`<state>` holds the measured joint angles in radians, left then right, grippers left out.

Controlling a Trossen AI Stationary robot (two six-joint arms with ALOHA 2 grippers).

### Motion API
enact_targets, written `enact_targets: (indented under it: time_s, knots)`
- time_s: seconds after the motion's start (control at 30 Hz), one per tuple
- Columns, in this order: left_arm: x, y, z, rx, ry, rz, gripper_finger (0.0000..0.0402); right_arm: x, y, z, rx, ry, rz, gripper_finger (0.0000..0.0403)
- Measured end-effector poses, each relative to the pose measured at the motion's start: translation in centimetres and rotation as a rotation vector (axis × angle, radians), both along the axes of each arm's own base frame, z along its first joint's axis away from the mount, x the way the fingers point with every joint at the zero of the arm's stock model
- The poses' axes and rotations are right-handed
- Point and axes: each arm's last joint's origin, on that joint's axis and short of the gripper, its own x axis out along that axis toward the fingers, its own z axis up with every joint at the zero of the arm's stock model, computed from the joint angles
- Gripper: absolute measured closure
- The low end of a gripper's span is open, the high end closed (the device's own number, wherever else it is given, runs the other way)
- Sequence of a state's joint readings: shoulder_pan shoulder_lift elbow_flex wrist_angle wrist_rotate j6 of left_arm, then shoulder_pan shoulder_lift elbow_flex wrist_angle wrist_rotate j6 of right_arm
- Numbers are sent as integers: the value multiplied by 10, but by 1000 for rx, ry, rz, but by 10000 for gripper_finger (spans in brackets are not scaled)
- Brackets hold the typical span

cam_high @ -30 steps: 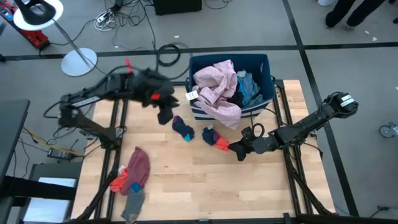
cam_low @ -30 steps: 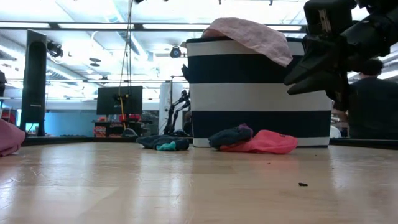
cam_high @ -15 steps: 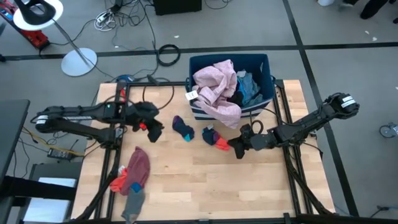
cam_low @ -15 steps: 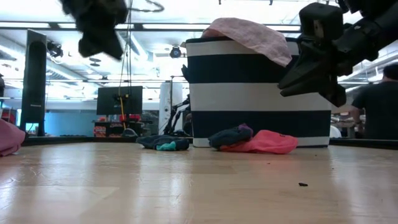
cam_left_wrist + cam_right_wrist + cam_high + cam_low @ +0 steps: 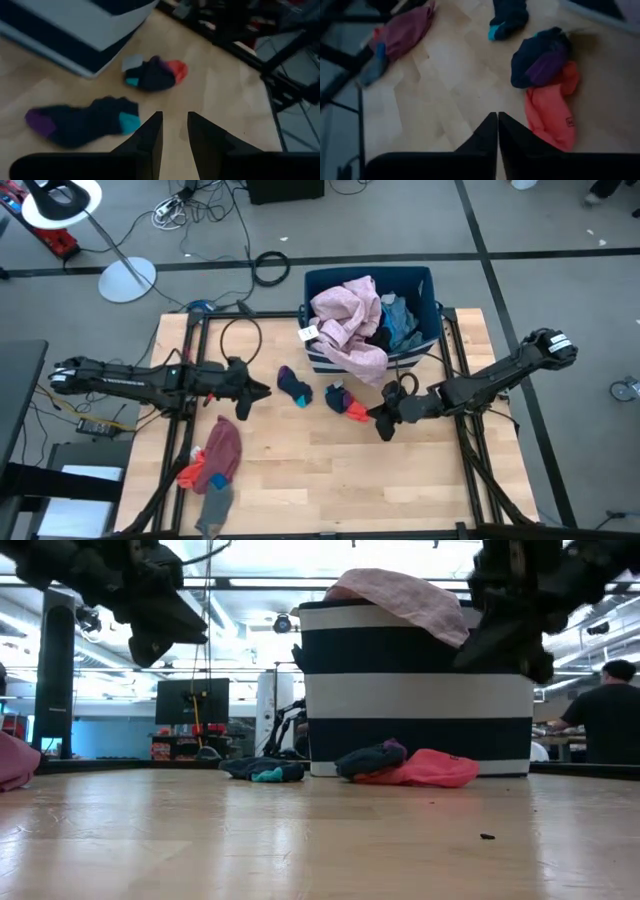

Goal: Sort clothes
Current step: Put the right dark blue socks into the blue bin

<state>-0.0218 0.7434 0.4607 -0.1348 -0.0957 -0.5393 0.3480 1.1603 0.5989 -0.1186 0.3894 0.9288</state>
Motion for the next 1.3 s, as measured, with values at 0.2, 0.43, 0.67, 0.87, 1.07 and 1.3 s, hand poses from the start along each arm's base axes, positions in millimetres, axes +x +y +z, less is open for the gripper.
enact_targets:
  time_s: [0.2,0.43,0.67,0.87,1.07,1.3]
  knots:
    - [-8,-3,-1,86,-22,-74,308,9,5,30,-116,141,66,394]
    - [-11,-3,2,136,-45,-49,308,41,19,25,-219,328,226,397]
    - [-15,-3,8,187,-90,-56,308,77,23,8,-308,413,282,398]
    - [-22,-6,13,223,-122,-93,308,96,16,7,-330,425,272,364]
    - [-30,-7,10,240,-75,-118,308,103,3,1,-340,447,246,308]
    - [-35,-6,9,313,-51,-133,308,122,-15,-7,-396,387,249,262]
